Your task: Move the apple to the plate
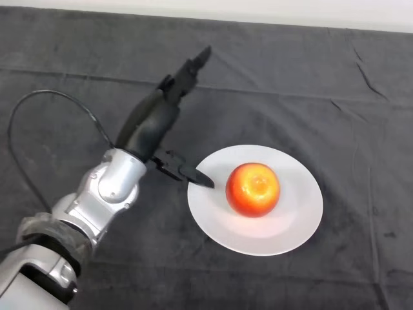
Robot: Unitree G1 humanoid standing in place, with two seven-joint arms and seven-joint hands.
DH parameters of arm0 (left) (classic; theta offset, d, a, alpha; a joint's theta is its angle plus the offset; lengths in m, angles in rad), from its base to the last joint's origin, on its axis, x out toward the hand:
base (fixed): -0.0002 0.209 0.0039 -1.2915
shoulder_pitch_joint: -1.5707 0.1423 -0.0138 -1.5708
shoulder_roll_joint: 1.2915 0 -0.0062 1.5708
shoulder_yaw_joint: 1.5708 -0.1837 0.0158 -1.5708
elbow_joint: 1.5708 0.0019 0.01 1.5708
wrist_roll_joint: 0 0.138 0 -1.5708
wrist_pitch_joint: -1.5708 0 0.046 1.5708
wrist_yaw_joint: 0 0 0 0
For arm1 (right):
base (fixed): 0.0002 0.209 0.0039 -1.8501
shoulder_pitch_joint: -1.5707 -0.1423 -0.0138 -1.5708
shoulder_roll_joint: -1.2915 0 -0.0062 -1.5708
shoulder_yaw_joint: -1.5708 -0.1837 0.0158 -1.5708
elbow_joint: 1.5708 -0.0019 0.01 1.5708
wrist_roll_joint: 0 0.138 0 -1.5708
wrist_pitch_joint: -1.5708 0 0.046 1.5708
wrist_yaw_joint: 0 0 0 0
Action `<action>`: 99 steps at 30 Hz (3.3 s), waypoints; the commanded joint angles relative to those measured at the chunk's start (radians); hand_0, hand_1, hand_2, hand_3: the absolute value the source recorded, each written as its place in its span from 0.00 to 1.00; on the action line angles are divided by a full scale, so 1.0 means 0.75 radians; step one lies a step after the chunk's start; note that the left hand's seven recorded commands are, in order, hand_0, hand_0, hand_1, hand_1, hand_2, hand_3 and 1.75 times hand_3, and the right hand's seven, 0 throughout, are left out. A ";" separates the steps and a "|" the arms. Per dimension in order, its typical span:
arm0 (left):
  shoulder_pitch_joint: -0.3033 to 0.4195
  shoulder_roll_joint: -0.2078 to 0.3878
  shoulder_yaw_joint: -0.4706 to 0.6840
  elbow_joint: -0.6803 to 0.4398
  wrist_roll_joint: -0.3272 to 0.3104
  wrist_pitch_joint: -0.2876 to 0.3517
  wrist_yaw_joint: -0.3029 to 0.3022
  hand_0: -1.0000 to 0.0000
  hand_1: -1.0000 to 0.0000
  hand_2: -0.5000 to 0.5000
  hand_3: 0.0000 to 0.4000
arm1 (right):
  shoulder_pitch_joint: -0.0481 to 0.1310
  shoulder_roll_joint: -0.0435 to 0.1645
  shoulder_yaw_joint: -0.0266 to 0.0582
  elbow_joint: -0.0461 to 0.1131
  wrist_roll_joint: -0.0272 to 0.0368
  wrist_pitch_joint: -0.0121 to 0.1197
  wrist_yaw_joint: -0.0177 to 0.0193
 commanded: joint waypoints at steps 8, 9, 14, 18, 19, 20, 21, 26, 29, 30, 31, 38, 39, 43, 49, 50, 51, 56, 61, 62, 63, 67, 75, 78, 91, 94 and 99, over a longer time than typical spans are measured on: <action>-0.026 0.088 0.129 -0.006 -0.054 -0.062 0.000 1.00 1.00 0.50 0.00 | 0.158 0.231 -0.032 0.128 0.0005 0.078 -0.0157; -0.025 0.096 0.141 -0.002 -0.057 -0.067 0.000 1.00 1.00 0.50 0.00 | 0.158 0.231 -0.032 0.128 0.0000 0.077 -0.0158; -0.019 0.130 0.200 0.020 -0.073 -0.086 0.006 1.00 1.00 0.50 0.00 | 0.159 0.231 -0.034 0.128 -0.0030 0.076 -0.0164; -0.010 0.162 0.252 0.038 -0.088 -0.102 0.010 1.00 1.00 0.50 0.00 | 0.159 0.231 -0.036 0.129 -0.0054 0.075 -0.0168; -0.006 0.170 0.264 0.043 -0.091 -0.108 0.014 1.00 1.00 0.50 0.00 | 0.160 0.231 -0.037 0.129 -0.0061 0.074 -0.0169; -0.001 0.177 0.277 0.048 -0.094 -0.114 0.018 1.00 1.00 0.50 0.00 | 0.160 0.232 -0.037 0.129 -0.0068 0.074 -0.0171; 0.003 0.181 0.288 0.053 -0.096 -0.119 0.023 1.00 1.00 0.50 0.00 | 0.160 0.232 -0.038 0.130 -0.0074 0.073 -0.0172; 0.023 0.210 0.352 0.075 -0.116 -0.140 0.040 1.00 1.00 0.50 0.00 | 0.161 0.231 -0.041 0.131 -0.0107 0.072 -0.0174; 0.036 0.226 0.387 0.091 -0.127 -0.157 0.049 1.00 1.00 0.50 0.00 | 0.160 0.231 -0.042 0.131 -0.0125 0.073 -0.0183; 0.042 0.233 0.401 0.099 -0.132 -0.163 0.053 1.00 1.00 0.50 0.00 | 0.160 0.231 -0.042 0.131 -0.0133 0.073 -0.0190; 0.046 0.239 0.413 0.105 -0.136 -0.168 0.054 1.00 1.00 0.50 0.00 | 0.160 0.231 -0.042 0.131 -0.0140 0.073 -0.0197; 0.058 0.300 0.502 0.140 -0.180 -0.180 0.036 1.00 1.00 0.50 0.00 | 0.158 0.231 -0.044 0.132 -0.0182 0.073 -0.0222; 0.059 0.309 0.515 0.144 -0.185 -0.180 0.036 1.00 1.00 0.50 0.00 | 0.158 0.230 -0.045 0.131 -0.0188 0.073 -0.0225; 0.072 0.342 0.563 0.155 -0.204 -0.189 0.037 1.00 1.00 0.50 0.00 | 0.158 0.230 -0.046 0.131 -0.0208 0.073 -0.0237; 0.105 0.389 0.635 0.170 -0.233 -0.213 0.044 1.00 1.00 0.50 0.00 | 0.158 0.230 -0.048 0.132 -0.0239 0.072 -0.0242; 0.109 0.397 0.647 0.172 -0.238 -0.216 0.044 1.00 1.00 0.50 0.00 | 0.158 0.230 -0.049 0.132 -0.0242 0.072 -0.0242; 0.114 0.407 0.661 0.176 -0.245 -0.219 0.043 1.00 1.00 0.50 0.00 | 0.159 0.230 -0.049 0.132 -0.0247 0.071 -0.0242; 0.132 0.449 0.728 0.199 -0.280 -0.233 0.042 1.00 1.00 0.50 0.00 | 0.153 0.201 -0.053 0.123 -0.0138 0.100 -0.0063; 0.139 0.475 0.786 0.225 -0.301 -0.237 0.067 1.00 1.00 0.50 0.00 | 0.155 0.204 -0.047 0.112 -0.0058 0.095 -0.0047; 0.140 0.478 0.796 0.229 -0.303 -0.239 0.073 1.00 1.00 0.50 0.00 | 0.155 0.204 -0.046 0.111 -0.0044 0.093 -0.0045; 0.143 0.481 0.807 0.233 -0.306 -0.241 0.080 1.00 1.00 0.50 0.00 | 0.155 0.205 -0.045 0.110 -0.0029 0.092 -0.0042; 0.153 0.487 0.842 0.248 -0.312 -0.250 0.108 1.00 1.00 0.50 0.00 | 0.156 0.207 -0.041 0.107 0.0025 0.088 -0.0027; 0.145 0.479 0.883 0.269 -0.302 -0.246 0.162 1.00 1.00 0.50 0.00 | 0.155 0.208 -0.035 0.106 0.0124 0.086 0.0007; 0.143 0.474 0.893 0.274 -0.297 -0.247 0.174 1.00 1.00 0.50 0.00 | 0.155 0.208 -0.032 0.106 0.0157 0.086 0.0018; 0.136 0.459 0.919 0.285 -0.271 -0.242 0.181 1.00 1.00 0.50 0.00 | 0.154 0.208 -0.023 0.106 0.0291 0.087 0.0061; 0.136 0.456 0.924 0.285 -0.268 -0.240 0.174 1.00 1.00 0.50 0.00 | 0.153 0.208 -0.021 0.106 0.0319 0.087 0.0069; 0.134 0.453 0.936 0.285 -0.269 -0.235 0.154 1.00 1.00 0.50 0.00 | 0.153 0.209 -0.017 0.106 0.0366 0.088 0.0082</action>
